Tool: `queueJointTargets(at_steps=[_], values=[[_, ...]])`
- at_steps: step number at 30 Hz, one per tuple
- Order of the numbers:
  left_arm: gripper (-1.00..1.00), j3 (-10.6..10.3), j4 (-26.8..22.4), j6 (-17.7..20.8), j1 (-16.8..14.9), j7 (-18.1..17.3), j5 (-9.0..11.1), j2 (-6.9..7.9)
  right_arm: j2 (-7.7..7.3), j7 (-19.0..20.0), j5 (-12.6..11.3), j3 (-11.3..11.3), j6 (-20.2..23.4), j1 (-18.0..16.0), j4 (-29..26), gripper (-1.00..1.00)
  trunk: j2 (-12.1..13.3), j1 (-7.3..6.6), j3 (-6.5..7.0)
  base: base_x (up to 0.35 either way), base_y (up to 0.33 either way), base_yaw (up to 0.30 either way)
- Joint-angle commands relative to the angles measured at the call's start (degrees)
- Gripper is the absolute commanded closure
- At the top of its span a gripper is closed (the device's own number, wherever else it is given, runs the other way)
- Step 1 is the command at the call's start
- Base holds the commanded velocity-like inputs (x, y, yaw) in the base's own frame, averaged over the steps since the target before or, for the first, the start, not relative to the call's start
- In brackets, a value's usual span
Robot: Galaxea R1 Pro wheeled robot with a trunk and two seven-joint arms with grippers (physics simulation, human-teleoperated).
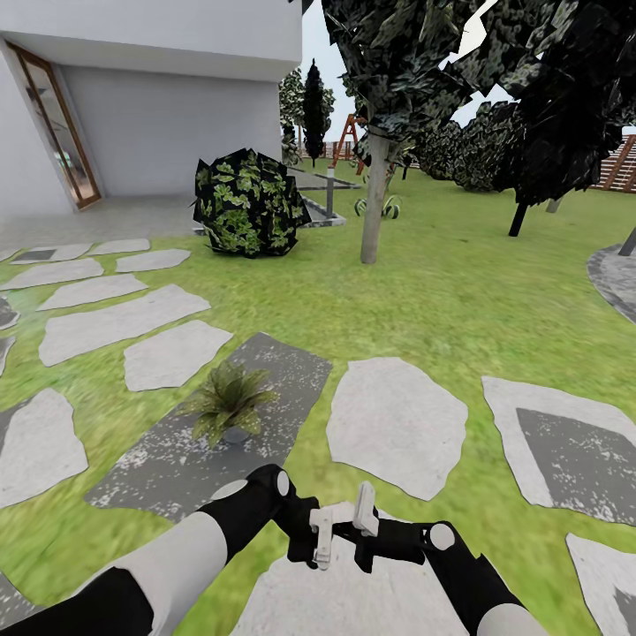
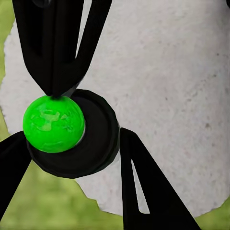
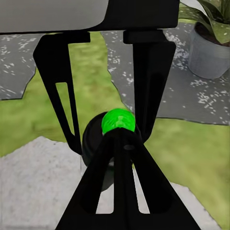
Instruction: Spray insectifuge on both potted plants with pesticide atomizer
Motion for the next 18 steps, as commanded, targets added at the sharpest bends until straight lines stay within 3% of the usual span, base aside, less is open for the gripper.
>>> queueJointTargets(at_steps=[1, 18], values=[[1.0, -0.1, -0.1, 0.38, -0.02, -0.22, -0.02, 0.01, 0.02, 0.04, 0.42, -0.07, -0.23, -0.02, -0.07, 1.0, -0.02, -0.01, -0.05, 0.0, 0.0, 0.0], [1.0, -0.09, 0.02, -0.94, -0.02, -0.31, 0.15, 0.02, 0.02, 0.04, 0.42, -0.07, -0.23, -0.02, -0.04, 1.0, -0.02, -0.01, -0.05, 0.0, 0.0, 0.0]])
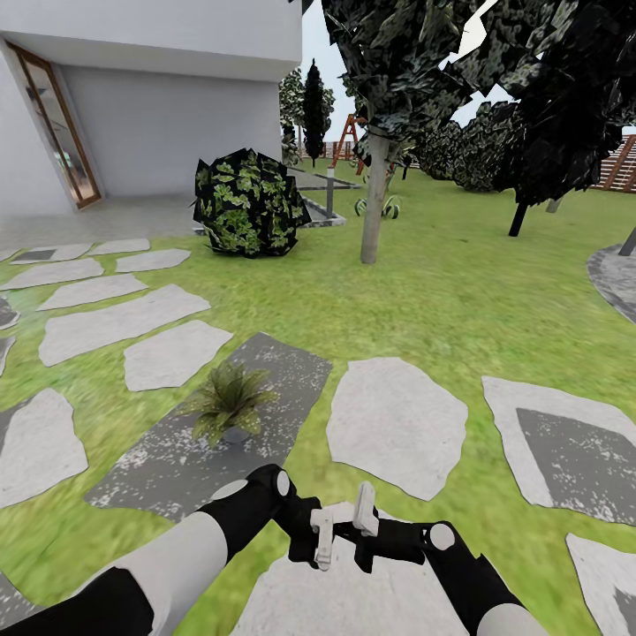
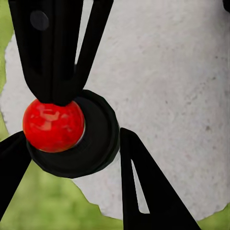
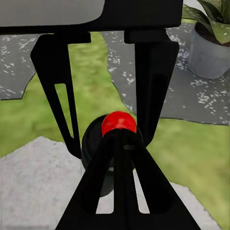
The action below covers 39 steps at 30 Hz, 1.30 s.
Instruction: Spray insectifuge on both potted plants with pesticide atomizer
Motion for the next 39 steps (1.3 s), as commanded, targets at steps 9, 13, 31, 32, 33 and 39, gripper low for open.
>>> queueJointTargets(at_steps=[9, 13, 31, 32, 33, 39], values=[[1.0, 0.1, 3.48, 0.3, -0.06, 0.05, -0.93, 4.24, 0.02, 0.04, 0.42, -0.07, -0.23, -0.02, 0.02, 1.0, -0.02, -0.01, -0.05, 0.0, 0.0, 0.0], [1.0, -0.05, 4.1, 0.24, -0.01, 0.05, -0.91, 7.7, 0.02, 0.04, 0.42, -0.04, -0.23, -0.02, 0.03, 1.0, -0.02, -0.01, -0.05, 0.0, 0.0, 0.0], [1.0, 0.39, 13.54, -8.31, 4.06, 20.41, 28.47, 17.18, -10.3, -0.54, 0.62, -2.91, -0.42, 0.27, 3.54, -1.0, -0.02, -0.01, -0.05, 0.0, 0.0, 0.0], [1.0, 0.37, 13.92, -8.64, 4.87, 22.45, 33.31, 17.0, -11.94, -0.59, 0.6, -5.52, -0.46, 0.3, 6.19, -1.0, -0.02, -0.01, -0.05, 0.0, 0.0, 0.0], [1.0, 0.36, 14.06, -8.79, 5.42, 24.08, 36.6, 16.83, -12.84, -0.8, 0.6, -7.75, -0.5, 0.31, 8.23, -1.0, -0.02, -0.01, -0.05, 0.0, 0.0, 0.0], [1.0, 0.27, 14.04, -17.28, 15.36, 50.21, 63.35, 16.31, -14.66, -44.18, 0.33, -25.46, -8.31, 4.82, 26.77, -1.0, -0.02, -0.01, -0.05, 0.0, 0.0, 0.0]])
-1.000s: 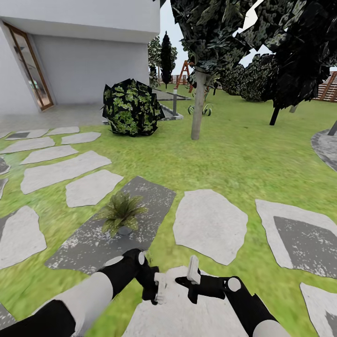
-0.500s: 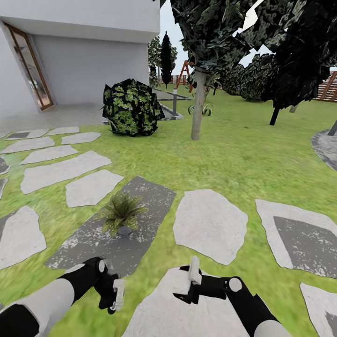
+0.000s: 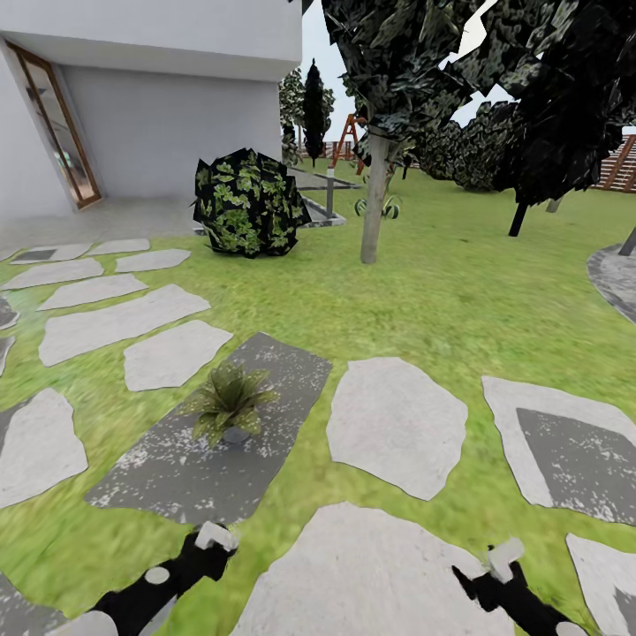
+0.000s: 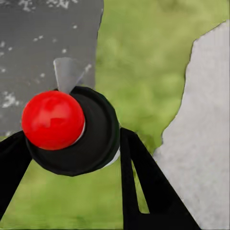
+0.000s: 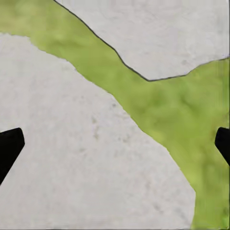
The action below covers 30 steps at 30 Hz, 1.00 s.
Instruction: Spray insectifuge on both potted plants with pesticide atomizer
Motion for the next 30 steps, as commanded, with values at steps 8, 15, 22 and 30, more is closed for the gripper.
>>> queueJointTargets(at_steps=[8, 15, 22, 30], values=[[1.0, 0.27, 0.41, -4.53, 8.49, 15.19, 9.27, 0.19, 6.45, -28.64, -1.07, -1.08, -11.83, 3.32, 8.89, -1.0, -0.02, -0.02, -0.03, 0.0, 0.0, 0.0], [1.0, 0.4, 2.05, -11.85, 10.47, 17.29, 16.25, 0.05, 6.91, -29.18, -1.67, -1.23, -12.01, 3.51, 8.97, -1.0, -0.02, -0.02, -0.03, 0.0, 0.0, -0.069], [1.0, 0.4, 2.11, -11.86, 10.47, 17.23, 16.3, 0.02, 6.89, -29.21, -1.68, -1.2, -11.99, 3.52, 8.96, -1.0, -0.02, -0.02, -0.03, 0.0, 0.0, -0.285], [1.0, 0.4, 2.19, -11.82, 10.54, 17.23, 16.29, 0.02, 6.9, -29.21, -1.68, -1.22, -11.99, 3.52, 8.96, -1.0, -0.02, -0.02, -0.03, 0.0, 0.0, -0.3]])
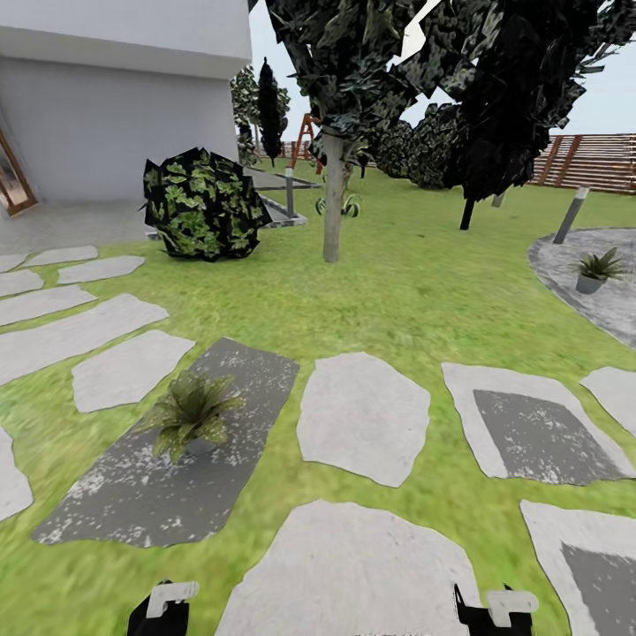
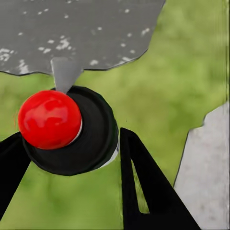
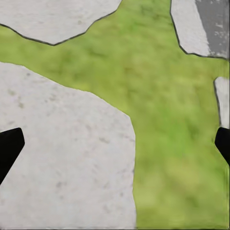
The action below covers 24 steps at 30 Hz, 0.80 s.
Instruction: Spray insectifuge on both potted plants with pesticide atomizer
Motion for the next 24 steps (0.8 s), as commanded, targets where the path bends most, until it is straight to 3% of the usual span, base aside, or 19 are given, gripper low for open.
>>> queueJointTargets(at_steps=[1, 24], values=[[1.0, -0.46, -0.1, -0.08, 0.02, 0.46, 0.06, 0.08, 0.06, -0.43, 0.61, -0.16, -0.13, -0.06, 0.1, -1.0, -0.02, -0.01, -0.05, 0.0, 0.0, -0.3], [1.0, -0.5, 0.43, -0.08, 0.13, 0.37, -0.11, 0.04, 0.0, -0.97, 0.61, -0.2, -0.22, 0.02, 0.18, -1.0, -0.02, -0.01, -0.05, 0.0, 0.0, -0.3]])
